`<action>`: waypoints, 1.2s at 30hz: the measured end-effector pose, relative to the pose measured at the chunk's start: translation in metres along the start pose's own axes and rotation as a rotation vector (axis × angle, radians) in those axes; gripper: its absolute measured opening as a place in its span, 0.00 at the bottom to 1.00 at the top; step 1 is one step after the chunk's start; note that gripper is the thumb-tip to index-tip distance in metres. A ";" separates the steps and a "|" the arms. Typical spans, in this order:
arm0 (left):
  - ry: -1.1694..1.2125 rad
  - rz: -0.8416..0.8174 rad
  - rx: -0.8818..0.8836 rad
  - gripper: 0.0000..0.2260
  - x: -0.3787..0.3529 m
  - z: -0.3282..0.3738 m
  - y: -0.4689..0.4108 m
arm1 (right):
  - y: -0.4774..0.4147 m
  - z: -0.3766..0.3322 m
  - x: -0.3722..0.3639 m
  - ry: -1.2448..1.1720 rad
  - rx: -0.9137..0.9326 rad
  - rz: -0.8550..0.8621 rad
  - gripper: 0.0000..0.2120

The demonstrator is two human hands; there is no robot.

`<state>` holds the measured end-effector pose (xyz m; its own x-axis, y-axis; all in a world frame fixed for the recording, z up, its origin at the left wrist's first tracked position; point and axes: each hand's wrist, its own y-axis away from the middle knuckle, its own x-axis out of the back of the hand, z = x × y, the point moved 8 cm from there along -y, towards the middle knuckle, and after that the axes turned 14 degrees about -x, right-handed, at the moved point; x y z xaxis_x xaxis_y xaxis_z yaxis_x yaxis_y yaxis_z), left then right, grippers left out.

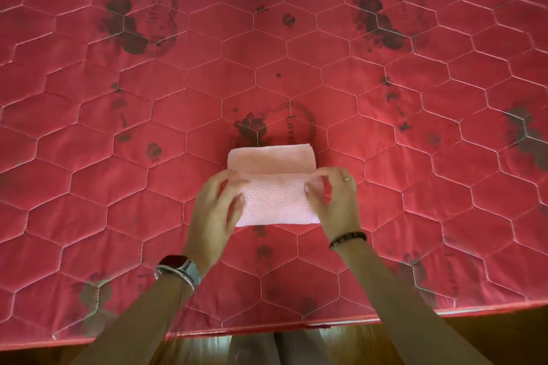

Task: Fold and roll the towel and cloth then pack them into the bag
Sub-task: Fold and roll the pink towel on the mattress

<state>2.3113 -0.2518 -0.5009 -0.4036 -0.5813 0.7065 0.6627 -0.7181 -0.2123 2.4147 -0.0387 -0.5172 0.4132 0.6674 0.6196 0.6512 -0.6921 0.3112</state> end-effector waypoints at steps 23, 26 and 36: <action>0.231 -0.234 0.167 0.38 -0.012 -0.030 -0.022 | -0.015 0.003 -0.014 0.072 0.028 -0.435 0.33; 0.286 -0.190 0.302 0.33 -0.011 -0.039 -0.035 | -0.028 0.002 -0.012 -0.049 -0.057 -0.446 0.29; 0.551 -0.071 0.531 0.29 -0.015 -0.046 -0.052 | -0.061 0.001 -0.023 -0.226 -0.307 -0.356 0.17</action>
<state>2.2536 -0.2230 -0.5312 -0.6201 -0.7476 0.2380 0.7814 -0.5616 0.2720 2.3665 -0.0115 -0.5515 0.3496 0.8953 0.2762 0.5741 -0.4377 0.6920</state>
